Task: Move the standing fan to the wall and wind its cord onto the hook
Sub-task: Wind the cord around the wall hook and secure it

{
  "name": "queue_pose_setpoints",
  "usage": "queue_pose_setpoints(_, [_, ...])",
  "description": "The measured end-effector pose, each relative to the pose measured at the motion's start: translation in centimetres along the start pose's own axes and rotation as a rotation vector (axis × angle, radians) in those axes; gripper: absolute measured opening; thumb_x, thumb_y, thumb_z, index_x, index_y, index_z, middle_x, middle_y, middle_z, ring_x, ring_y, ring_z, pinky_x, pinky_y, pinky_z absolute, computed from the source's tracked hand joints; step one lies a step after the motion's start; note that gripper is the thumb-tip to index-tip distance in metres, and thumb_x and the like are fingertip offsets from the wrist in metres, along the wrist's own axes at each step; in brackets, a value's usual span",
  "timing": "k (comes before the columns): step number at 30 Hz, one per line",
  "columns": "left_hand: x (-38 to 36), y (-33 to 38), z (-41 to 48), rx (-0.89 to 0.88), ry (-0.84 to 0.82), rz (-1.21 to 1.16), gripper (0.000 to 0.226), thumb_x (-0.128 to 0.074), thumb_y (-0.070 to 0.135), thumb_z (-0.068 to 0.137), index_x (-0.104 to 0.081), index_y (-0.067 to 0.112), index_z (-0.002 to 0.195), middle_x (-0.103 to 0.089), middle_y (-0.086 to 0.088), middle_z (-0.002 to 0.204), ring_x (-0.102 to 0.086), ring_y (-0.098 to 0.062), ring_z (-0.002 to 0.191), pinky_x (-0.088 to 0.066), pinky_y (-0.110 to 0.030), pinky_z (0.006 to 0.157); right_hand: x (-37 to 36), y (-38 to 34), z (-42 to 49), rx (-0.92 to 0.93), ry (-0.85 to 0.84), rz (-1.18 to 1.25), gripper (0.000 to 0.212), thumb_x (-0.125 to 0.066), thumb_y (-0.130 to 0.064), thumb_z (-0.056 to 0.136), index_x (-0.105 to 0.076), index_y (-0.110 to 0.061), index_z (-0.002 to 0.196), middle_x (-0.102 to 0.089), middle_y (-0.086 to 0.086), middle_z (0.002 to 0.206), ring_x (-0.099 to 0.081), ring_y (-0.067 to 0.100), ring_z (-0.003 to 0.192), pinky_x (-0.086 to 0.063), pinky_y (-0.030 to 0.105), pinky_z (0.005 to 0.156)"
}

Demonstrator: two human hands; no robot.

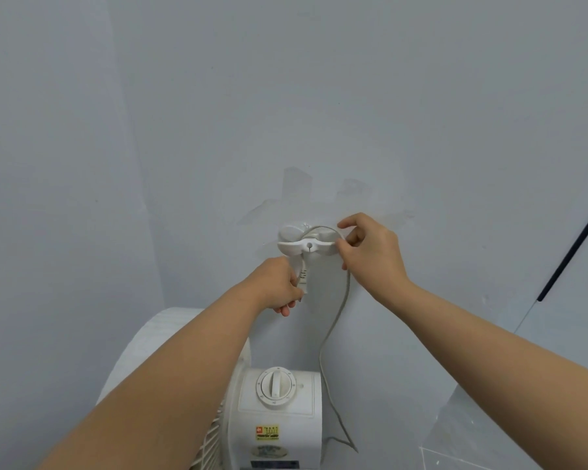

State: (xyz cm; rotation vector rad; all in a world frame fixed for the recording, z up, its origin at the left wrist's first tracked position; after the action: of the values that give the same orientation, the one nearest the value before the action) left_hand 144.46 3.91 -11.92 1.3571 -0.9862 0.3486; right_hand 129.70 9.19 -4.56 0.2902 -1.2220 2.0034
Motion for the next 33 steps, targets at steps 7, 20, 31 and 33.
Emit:
queue_pose_setpoints(7, [-0.3,-0.2,-0.3,-0.006,-0.044,-0.18,0.016,-0.057,0.012,0.09,-0.065,0.0,0.082,-0.065,-0.006,0.071,-0.061,-0.006,0.044,-0.051,-0.018,0.05,0.2,1.3,-0.6,0.065,0.084,-0.201,0.009,-0.054,-0.014,0.091,-0.06,-0.009,0.089,-0.06,0.001,0.071,-0.056,0.028,0.066,-0.046,0.034,0.061])
queue_pose_setpoints(20, [0.5,-0.8,-0.3,0.074,-0.001,-0.181,0.021,-0.052,0.016,0.092,-0.057,0.014,0.072,-0.062,-0.004,0.071,-0.057,-0.013,0.057,-0.045,-0.022,0.053,-4.2,5.5,-3.4,0.041,-0.143,-0.422,0.023,-0.041,-0.02,0.098,-0.056,-0.004,0.093,-0.059,0.012,0.069,-0.056,0.035,0.069,-0.035,0.036,0.059])
queue_pose_setpoints(31, [1.0,-0.1,-0.3,0.046,0.06,-0.33,0.02,-0.058,0.01,0.088,-0.051,0.014,0.069,-0.065,-0.006,0.086,-0.062,-0.015,0.076,-0.048,-0.023,0.06,-6.5,7.1,-4.5,-0.013,-0.332,-0.507,0.016,-0.037,-0.01,0.096,-0.053,-0.005,0.095,-0.066,0.019,0.09,-0.059,0.037,0.082,-0.035,0.034,0.062])
queue_pose_setpoints(33, [1.2,-0.1,-0.4,0.05,0.066,-0.374,0.022,-0.058,0.008,0.086,-0.049,0.016,0.067,-0.067,-0.007,0.085,-0.064,-0.016,0.078,-0.05,-0.024,0.063,-6.4,7.0,-4.8,-0.021,-0.348,-0.562,0.017,-0.036,-0.012,0.097,-0.051,-0.006,0.093,-0.065,0.019,0.092,-0.057,0.037,0.08,-0.031,0.034,0.061])
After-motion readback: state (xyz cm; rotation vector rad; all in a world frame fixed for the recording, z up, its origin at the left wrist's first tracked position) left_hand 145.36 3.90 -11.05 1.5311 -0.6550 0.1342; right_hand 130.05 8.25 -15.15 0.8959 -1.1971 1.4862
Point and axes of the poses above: each hand's wrist, its own z-axis towards the middle knuckle, its own x-axis out of the back of the hand, y = z × x, the point moved 5 cm from there along z, towards the middle knuckle
